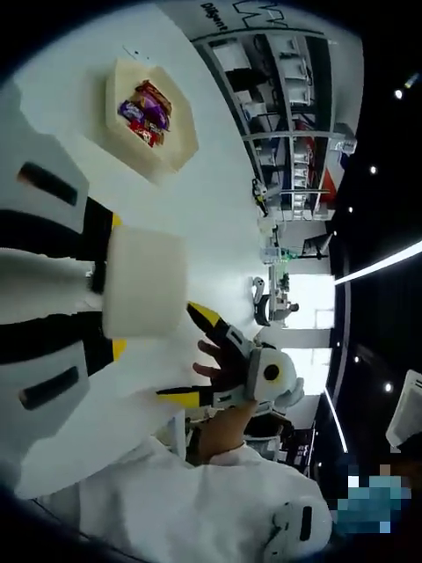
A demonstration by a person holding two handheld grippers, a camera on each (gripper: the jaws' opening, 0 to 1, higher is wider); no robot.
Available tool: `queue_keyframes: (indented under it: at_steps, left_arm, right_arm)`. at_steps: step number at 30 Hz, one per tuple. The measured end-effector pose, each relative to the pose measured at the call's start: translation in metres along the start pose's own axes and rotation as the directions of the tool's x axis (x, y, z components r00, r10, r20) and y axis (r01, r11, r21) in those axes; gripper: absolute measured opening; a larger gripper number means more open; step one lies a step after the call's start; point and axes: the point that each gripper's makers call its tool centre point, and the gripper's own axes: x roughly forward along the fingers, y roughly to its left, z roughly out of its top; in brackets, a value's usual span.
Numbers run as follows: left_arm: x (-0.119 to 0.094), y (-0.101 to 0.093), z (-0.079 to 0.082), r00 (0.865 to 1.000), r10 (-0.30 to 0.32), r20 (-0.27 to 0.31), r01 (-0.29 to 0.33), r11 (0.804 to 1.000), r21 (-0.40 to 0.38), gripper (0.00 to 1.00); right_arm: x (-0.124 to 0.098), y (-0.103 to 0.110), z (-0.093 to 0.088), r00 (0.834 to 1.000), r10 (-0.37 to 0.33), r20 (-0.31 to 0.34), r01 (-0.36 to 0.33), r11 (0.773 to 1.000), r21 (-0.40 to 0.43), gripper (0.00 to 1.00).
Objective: Place the target food into the container with the food tongs after gripping and lifting it, then release it inside without dropping or visibly crushing the food.
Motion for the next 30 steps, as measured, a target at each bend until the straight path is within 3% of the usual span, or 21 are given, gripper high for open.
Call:
queue_keyframes:
  at_steps: [21,30]
  left_arm:
    - [0.011,0.004,-0.01,0.996,-0.021,-0.084,0.025,0.998,0.05,0.21]
    - [0.01,0.006,-0.014,0.994,-0.031,-0.104,0.033,0.999,0.016,0.2]
  right_arm:
    - [0.001,0.0,-0.003,1.0,0.004,-0.001,-0.004,1.0,0.007,0.67]
    - [0.001,0.0,-0.004,1.0,0.003,0.001,-0.003,1.0,0.011,0.67]
